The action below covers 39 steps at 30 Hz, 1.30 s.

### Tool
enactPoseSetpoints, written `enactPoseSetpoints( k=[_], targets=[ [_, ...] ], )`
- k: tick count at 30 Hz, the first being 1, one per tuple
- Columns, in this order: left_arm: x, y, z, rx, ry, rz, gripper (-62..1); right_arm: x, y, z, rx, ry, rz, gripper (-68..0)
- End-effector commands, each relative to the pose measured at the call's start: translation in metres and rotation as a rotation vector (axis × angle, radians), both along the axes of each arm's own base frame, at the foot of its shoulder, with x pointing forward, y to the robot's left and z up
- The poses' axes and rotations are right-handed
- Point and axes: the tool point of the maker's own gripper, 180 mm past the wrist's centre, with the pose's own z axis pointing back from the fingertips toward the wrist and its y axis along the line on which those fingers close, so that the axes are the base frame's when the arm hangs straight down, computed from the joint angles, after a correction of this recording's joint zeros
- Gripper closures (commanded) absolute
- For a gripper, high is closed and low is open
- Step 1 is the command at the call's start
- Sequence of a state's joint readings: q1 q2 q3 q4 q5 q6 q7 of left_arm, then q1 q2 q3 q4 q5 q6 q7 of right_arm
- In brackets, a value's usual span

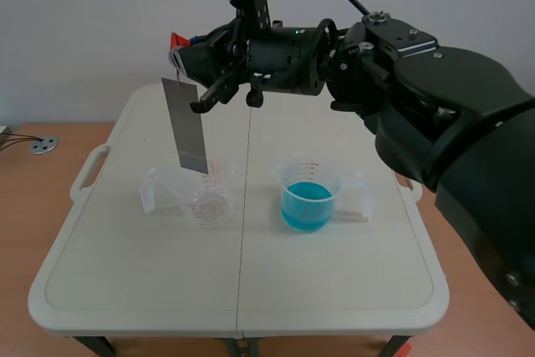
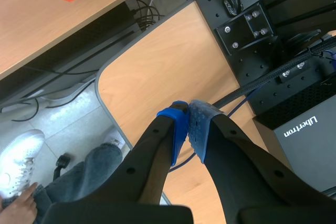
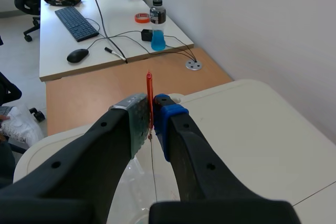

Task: Hold the metal plate by the orange handle, dip it into the blue solution, take it out and point at it, then put the plate back in the beaker on the left.
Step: 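Lift the metal plate out of the left beaker, then move the plate over the blue solution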

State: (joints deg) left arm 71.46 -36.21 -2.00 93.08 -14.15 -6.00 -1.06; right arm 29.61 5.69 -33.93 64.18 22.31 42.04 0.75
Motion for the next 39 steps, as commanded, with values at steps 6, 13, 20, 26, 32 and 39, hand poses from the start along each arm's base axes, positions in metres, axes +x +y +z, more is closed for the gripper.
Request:
enactPoseSetpoints(
  k=[6, 13, 20, 26, 32, 39],
  targets=[
    [0.003, -0.003, 0.003, -0.009, -0.013, -0.011, -2.7, -0.006, -0.011, 0.042, 0.038, -0.115, 0.01, -1.5],
    [0.009, -0.003, 0.003, -0.009, -0.03, -0.01, -2.7, -0.014, -0.031, 0.071, 0.034, -0.205, -0.015, -1.5],
    [0.009, -0.003, 0.003, -0.009, -0.031, -0.01, -2.7, -0.023, -0.059, 0.092, 0.036, -0.245, -0.055, -1.5],
    [0.03, -0.011, 0.014, -0.026, -0.101, -0.017, -2.7, -0.023, -0.09, 0.1, 0.044, -0.241, -0.106, -1.5],
    [0.088, -0.025, 0.051, -0.058, -0.292, -0.086, -2.7, -0.019, -0.119, 0.096, 0.011, -0.229, -0.152, -1.5],
    [0.16, -0.043, 0.1, -0.085, -0.543, -0.145, -2.7, -0.023, -0.139, 0.092, 0.002, -0.194, -0.152, -1.5]
  ],
)
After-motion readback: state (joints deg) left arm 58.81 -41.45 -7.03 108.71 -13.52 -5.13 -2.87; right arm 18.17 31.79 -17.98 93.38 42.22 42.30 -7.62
